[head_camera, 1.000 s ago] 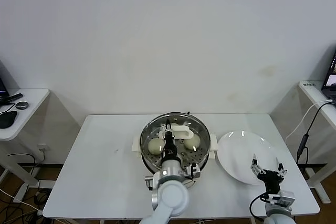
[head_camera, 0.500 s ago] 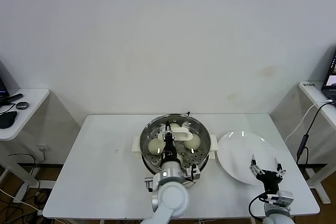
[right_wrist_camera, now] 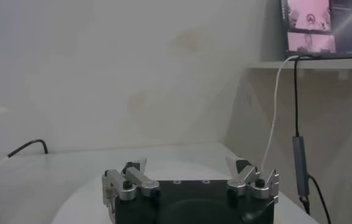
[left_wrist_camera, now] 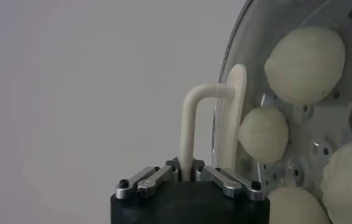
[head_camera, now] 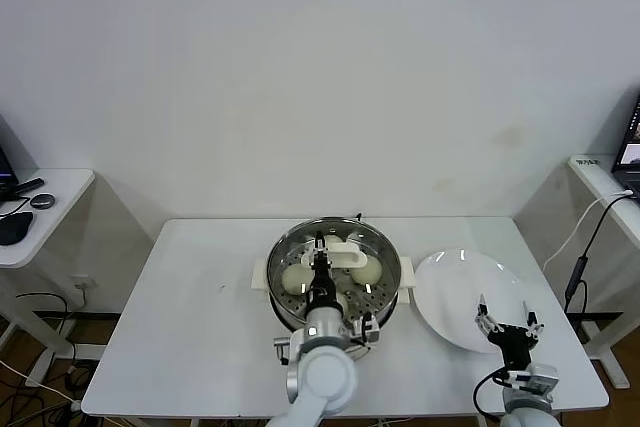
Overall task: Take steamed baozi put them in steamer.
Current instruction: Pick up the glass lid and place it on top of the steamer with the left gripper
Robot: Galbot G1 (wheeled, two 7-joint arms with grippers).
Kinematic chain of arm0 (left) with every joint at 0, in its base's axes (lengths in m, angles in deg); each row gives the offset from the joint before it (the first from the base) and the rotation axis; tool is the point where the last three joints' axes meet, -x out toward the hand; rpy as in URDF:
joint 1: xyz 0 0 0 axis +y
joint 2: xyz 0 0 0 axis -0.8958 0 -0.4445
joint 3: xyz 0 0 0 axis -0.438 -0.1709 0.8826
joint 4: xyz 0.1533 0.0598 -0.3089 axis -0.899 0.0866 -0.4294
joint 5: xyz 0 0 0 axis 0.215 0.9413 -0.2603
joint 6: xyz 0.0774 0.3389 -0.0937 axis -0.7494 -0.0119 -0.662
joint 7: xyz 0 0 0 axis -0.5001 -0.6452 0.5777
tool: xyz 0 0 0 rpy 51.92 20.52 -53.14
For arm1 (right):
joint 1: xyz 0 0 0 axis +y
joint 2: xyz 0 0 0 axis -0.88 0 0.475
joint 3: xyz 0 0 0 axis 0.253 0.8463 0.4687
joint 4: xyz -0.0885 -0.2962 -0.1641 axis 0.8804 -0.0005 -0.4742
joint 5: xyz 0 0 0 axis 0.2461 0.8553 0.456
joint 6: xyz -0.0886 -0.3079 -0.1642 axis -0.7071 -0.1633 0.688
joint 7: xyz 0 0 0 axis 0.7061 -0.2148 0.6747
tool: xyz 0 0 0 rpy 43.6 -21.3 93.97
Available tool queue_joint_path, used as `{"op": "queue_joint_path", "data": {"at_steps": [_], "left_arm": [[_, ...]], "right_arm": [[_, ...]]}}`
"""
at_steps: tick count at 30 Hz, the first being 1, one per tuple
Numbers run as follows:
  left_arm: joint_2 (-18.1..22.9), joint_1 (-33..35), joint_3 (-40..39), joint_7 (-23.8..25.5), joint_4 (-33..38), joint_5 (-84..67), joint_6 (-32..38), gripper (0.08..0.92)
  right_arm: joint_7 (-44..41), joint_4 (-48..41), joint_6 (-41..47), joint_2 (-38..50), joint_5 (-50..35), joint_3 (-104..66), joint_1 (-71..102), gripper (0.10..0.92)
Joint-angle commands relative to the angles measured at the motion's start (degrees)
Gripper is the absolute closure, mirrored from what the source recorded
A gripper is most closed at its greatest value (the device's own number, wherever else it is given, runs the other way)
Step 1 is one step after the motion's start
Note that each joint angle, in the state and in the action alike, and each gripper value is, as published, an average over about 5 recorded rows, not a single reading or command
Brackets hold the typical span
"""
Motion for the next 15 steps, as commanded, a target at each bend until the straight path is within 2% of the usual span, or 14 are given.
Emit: {"op": "queue_joint_path", "data": {"at_steps": [1,6,15], "left_arm": [[-1.2,2.3,-0.2,0.6,5.3,-1.9,2.8,0.724],[-2.8,5.1,-1.6,3.2,11.4,-4.4,2.7,0.578],[-4.9,10.8,-2.5,4.6,21.0,-6.6,2.6,0.318]], "right_arm": [[0.0,0.0,0.1,0.0,0.0,0.0,-0.2,0.203],[0.0,-0.2,0.1,0.0,0.1,0.1,-0.2,0.203],[-0.1,-0.4,0.3,0.0,0.3,0.8,-0.4,0.203]]}}
